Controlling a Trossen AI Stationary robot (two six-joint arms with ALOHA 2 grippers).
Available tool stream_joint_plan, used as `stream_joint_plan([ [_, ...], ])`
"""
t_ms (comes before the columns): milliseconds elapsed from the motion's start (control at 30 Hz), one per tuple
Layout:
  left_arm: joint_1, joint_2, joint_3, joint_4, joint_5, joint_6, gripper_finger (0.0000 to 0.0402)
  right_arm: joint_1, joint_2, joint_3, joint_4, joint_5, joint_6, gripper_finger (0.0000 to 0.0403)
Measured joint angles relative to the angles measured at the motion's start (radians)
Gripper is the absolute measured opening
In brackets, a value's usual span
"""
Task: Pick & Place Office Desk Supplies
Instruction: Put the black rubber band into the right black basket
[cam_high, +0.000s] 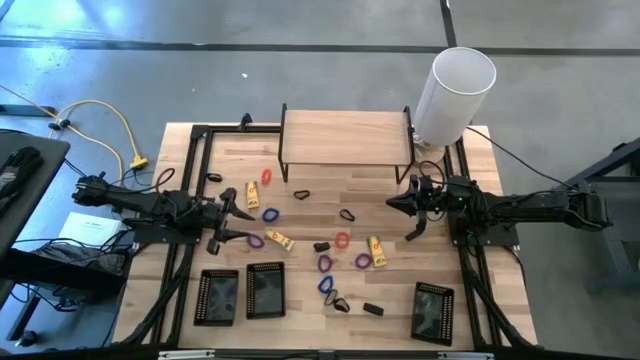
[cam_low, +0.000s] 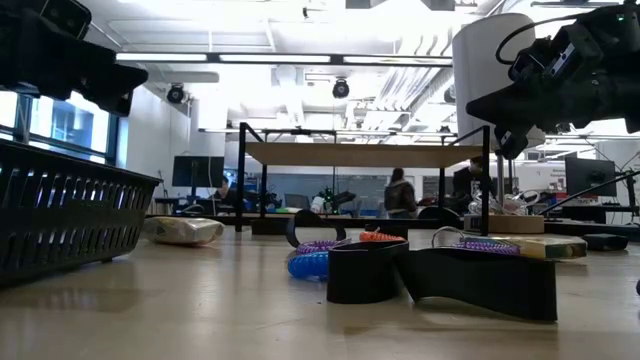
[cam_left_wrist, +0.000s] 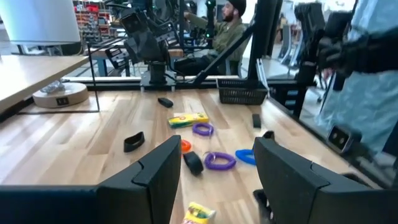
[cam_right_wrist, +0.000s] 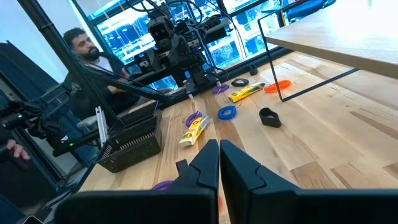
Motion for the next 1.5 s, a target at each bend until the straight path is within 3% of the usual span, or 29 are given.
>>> stream_joint_plan([
  [233, -0.005, 0.0, 0.0, 0.098, 0.021, -0.077, 0.0197, 0.0, 0.0, 0.0, 0.0, 0.025, 0.002, 0.0003],
  [367, -0.013, 0.0, 0.0, 0.179, 0.077, -0.075, 0.0197, 0.0, 0.0, 0.0, 0.018, 0.073, 0.105, 0.0003],
  [600, -0.019, 0.0, 0.0, 0.26, 0.119, -0.019, 0.0197, 0.026, 0.0, 0.002, 0.24, 0.035, 0.071, 0.0003],
  [700, -0.019, 0.0, 0.0, 0.285, 0.106, -0.047, 0.0197, 0.05, 0.001, 0.047, 0.235, 0.036, 0.028, 0.0003],
  [967, -0.018, 0.0, 0.001, 0.374, 0.004, -0.085, 0.0197, 0.099, -0.001, 0.217, 0.113, -0.008, -0.034, 0.0003],
  [1133, -0.018, 0.02, 0.044, 0.383, -0.018, -0.073, 0.0197, 0.153, 0.001, 0.357, -0.072, -0.015, -0.1, 0.0003],
  [1500, -0.018, 0.286, 0.296, 0.382, -0.028, 0.024, 0.0197, 0.289, 0.01, 0.734, -0.535, 0.053, -0.239, 0.0003],
])
